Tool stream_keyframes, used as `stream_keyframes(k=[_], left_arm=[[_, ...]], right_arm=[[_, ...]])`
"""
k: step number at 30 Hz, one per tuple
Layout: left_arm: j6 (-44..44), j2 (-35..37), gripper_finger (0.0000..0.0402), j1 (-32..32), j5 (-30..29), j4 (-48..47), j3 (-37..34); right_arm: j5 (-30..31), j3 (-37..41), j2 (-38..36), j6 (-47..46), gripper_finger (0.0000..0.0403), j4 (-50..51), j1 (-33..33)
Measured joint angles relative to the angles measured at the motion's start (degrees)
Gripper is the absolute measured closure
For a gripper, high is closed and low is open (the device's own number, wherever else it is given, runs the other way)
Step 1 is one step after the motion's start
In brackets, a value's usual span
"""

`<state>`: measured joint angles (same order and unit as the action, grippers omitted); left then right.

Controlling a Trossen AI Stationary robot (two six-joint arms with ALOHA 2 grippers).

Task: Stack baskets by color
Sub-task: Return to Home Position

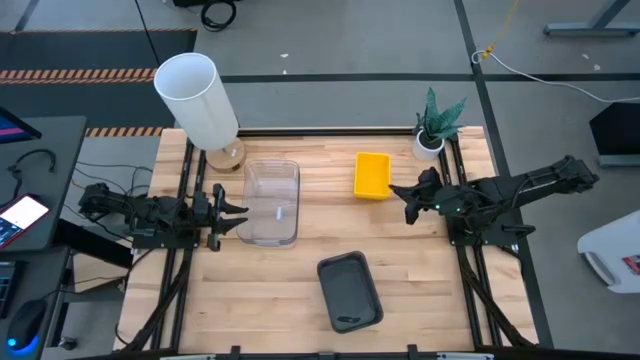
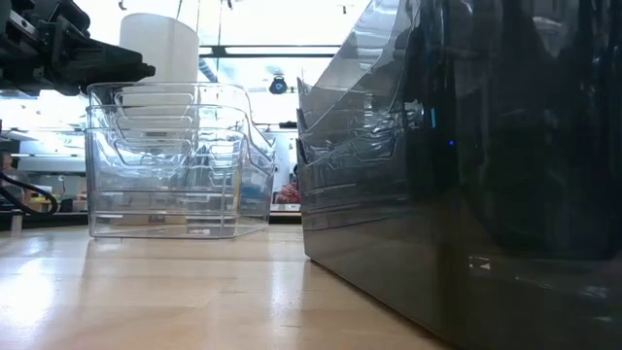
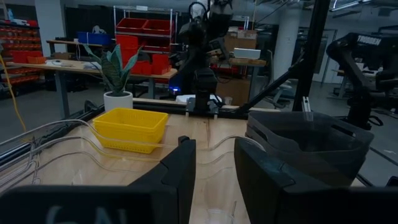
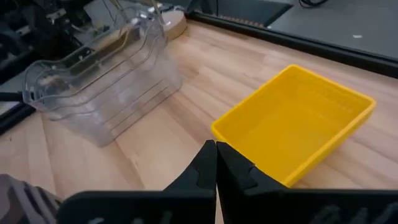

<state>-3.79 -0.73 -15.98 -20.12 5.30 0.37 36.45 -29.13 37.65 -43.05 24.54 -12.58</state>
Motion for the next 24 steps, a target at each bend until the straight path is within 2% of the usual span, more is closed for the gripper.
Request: stream_keyframes(k=[13,24], left_arm=[[0.0,0.0,0.0285,0.0,0.0,0.0,0.0],[0.0,0.0,0.0285,0.0,0.0,0.0,0.0]], right_arm=[[0.0,11.5,-13.7,4.6,0.04,-9.9,2.1],[0.0,18.5,-22.4,5.4,0.04,-12.1,4.1]])
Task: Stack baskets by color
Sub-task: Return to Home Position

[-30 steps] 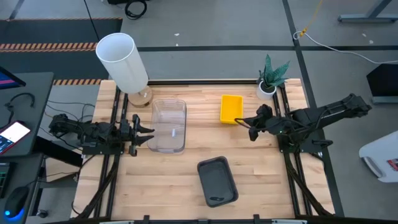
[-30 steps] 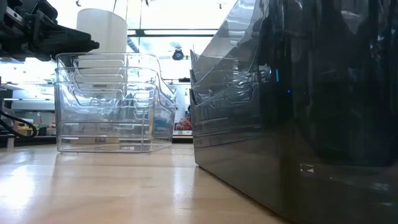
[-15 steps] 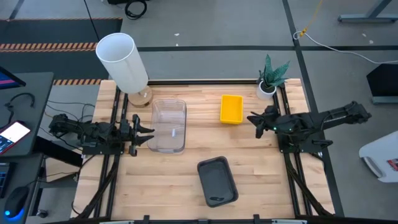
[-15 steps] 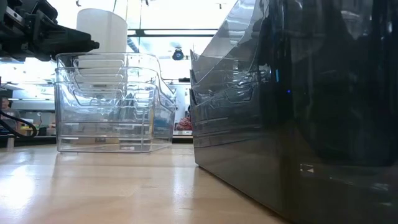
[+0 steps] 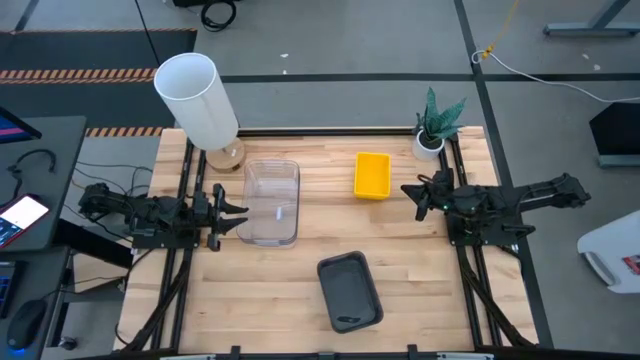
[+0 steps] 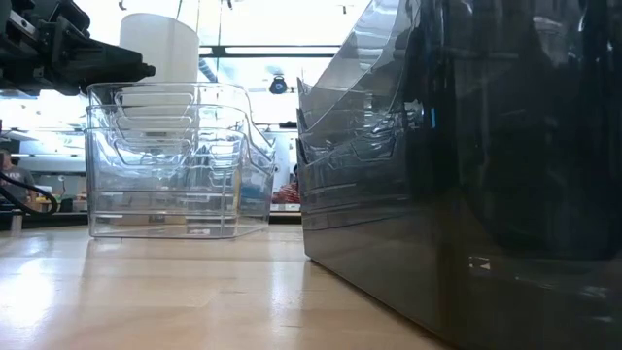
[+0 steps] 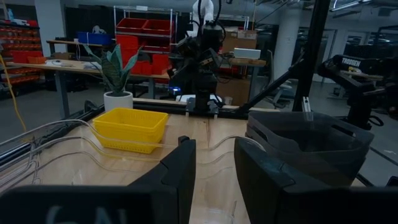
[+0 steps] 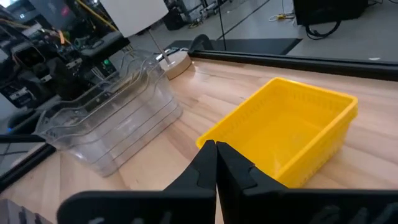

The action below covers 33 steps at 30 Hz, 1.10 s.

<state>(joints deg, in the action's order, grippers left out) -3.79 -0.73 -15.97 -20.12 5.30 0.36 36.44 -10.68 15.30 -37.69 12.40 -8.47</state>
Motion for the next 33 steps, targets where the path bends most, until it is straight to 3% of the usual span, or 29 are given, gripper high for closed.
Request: stream_keyframes(k=[10,22,33], left_arm=[[0.0,0.0,0.0285,0.0,0.0,0.0,0.0],[0.0,0.0,0.0285,0.0,0.0,0.0,0.0],[0.0,0.0,0.0285,0.0,0.0,0.0,0.0]], right_arm=[[-0.1,6.2,-8.0,0.2,0.04,-2.0,0.5],[-1.3,6.4,-9.9,3.4,0.04,-5.9,0.5],[-10.7,6.4,-9.8,20.4,0.0401,-25.9,1.4]])
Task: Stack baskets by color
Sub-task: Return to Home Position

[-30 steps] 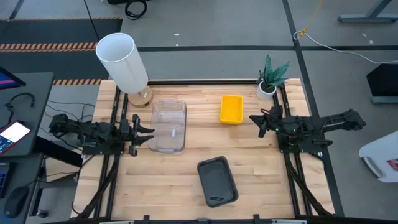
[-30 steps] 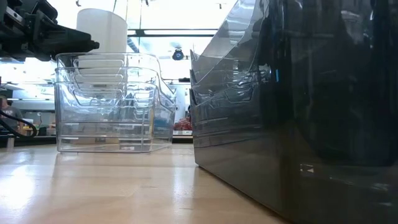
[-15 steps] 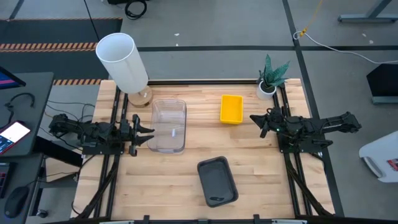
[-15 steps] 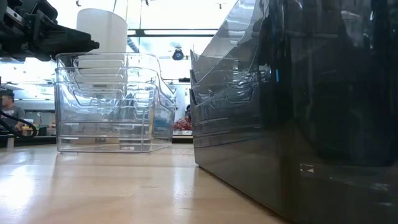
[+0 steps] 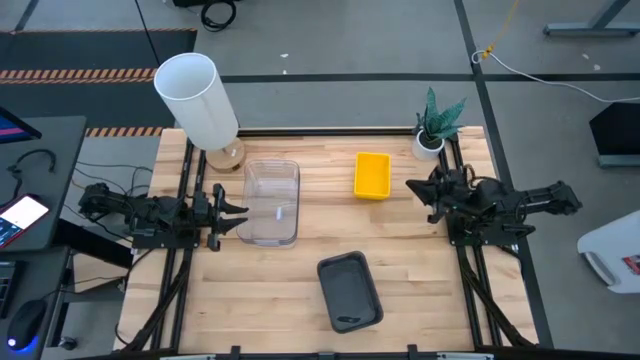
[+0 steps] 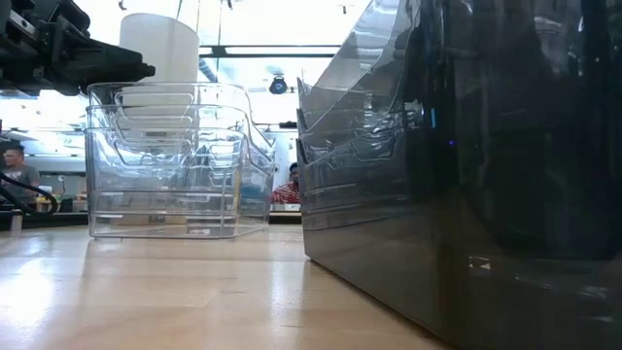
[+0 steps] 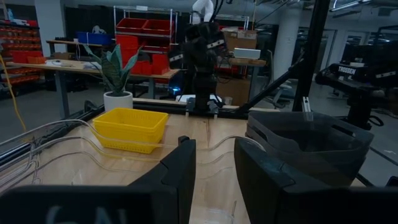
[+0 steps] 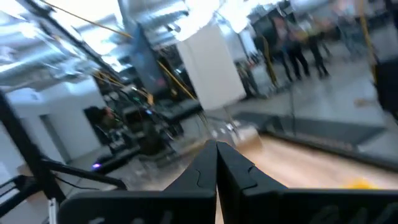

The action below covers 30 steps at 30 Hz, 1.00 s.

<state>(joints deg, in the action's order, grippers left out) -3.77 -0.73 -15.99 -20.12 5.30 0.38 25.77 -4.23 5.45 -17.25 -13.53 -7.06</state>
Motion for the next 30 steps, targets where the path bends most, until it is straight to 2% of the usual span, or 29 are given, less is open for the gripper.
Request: stream_keyframes(k=[11,15,25,30], left_arm=[[0.0,0.0,0.0285,0.0,0.0,0.0,0.0],[0.0,0.0,0.0285,0.0,0.0,0.0,0.0],[0.0,0.0,0.0285,0.0,0.0,0.0,0.0],[0.0,0.0,0.0285,0.0,0.0,0.0,0.0]], right_arm=[[-1.5,3.8,0.2,4.0,0.04,0.8,1.6],[-1.5,3.9,0.6,4.0,0.0397,4.3,1.6],[-1.3,3.9,0.5,6.0,0.0395,3.8,1.6],[-1.2,3.9,0.5,10.7,0.0394,3.8,1.6]])
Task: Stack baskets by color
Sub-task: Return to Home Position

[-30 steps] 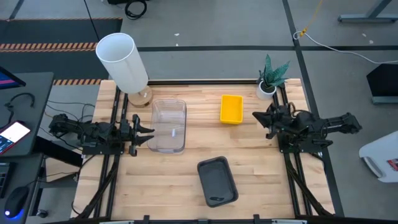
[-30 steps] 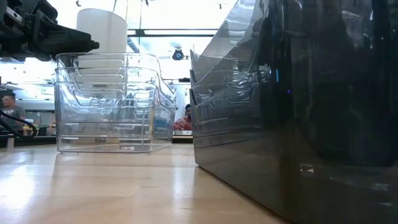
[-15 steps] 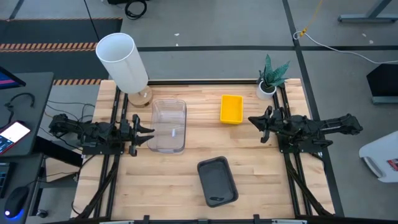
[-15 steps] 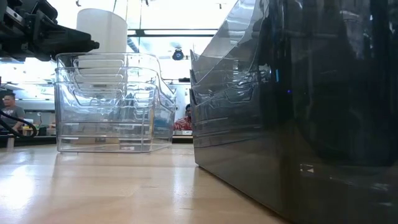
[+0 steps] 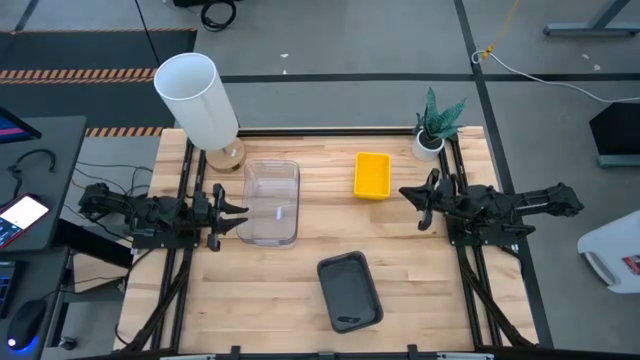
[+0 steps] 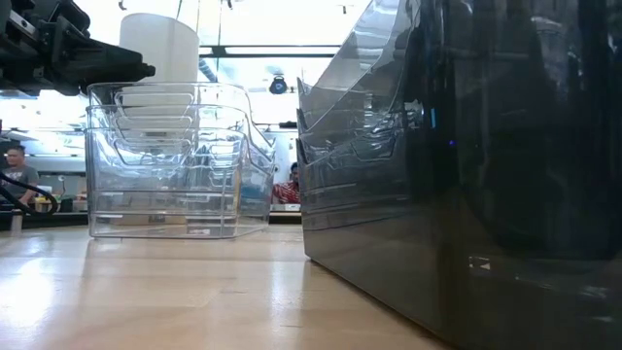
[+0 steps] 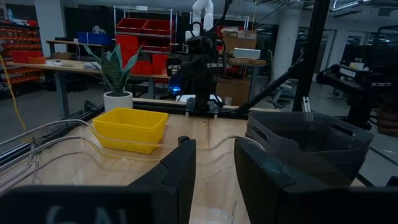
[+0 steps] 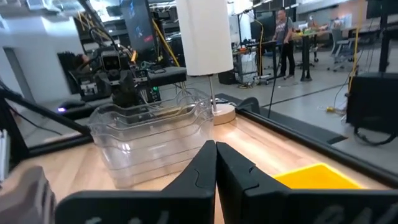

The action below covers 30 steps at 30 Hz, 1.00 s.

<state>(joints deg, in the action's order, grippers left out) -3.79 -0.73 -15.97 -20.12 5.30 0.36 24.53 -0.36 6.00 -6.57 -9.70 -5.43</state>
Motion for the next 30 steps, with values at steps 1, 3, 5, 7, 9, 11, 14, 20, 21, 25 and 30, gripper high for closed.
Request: stream_keyframes(k=[1,3,5,7,9,11,14,20,21,25,30], left_arm=[[0.0,0.0,0.0285,0.0,0.0,0.0,0.0],[0.0,0.0,0.0285,0.0,0.0,0.0,0.0],[0.0,0.0,0.0285,0.0,0.0,0.0,0.0],[0.0,0.0,0.0285,0.0,0.0,0.0,0.0],[0.0,0.0,0.0285,0.0,0.0,0.0,0.0],[0.0,0.0,0.0285,0.0,0.0,0.0,0.0],[0.0,0.0,0.0285,0.0,0.0,0.0,0.0],[0.0,0.0,0.0285,0.0,0.0,0.0,0.0],[0.0,0.0,0.0285,0.0,0.0,0.0,0.0],[0.0,0.0,0.0285,0.0,0.0,0.0,0.0],[0.0,0.0,0.0285,0.0,0.0,0.0,0.0]], right_arm=[[0.0,0.0,0.0,1.0,0.0394,0.2,0.0],[0.0,0.0,0.0,2.6,0.0394,0.8,0.0],[0.4,0.0,0.0,3.2,0.0394,1.0,0.0],[0.9,0.0,0.0,1.0,0.0394,1.0,0.0],[0.9,0.0,0.0,-1.3,0.0393,1.0,0.0],[0.9,0.0,0.0,-2.5,0.0393,1.0,0.0],[0.9,0.0,0.0,-2.4,0.0393,1.0,0.0],[0.9,0.0,0.0,-2.5,0.0393,1.0,0.0],[0.9,0.0,0.0,-2.4,0.0393,1.0,0.0],[0.9,0.0,0.0,-2.5,0.0393,1.0,0.0],[0.9,0.0,0.0,-2.5,0.0393,0.9,0.0]])
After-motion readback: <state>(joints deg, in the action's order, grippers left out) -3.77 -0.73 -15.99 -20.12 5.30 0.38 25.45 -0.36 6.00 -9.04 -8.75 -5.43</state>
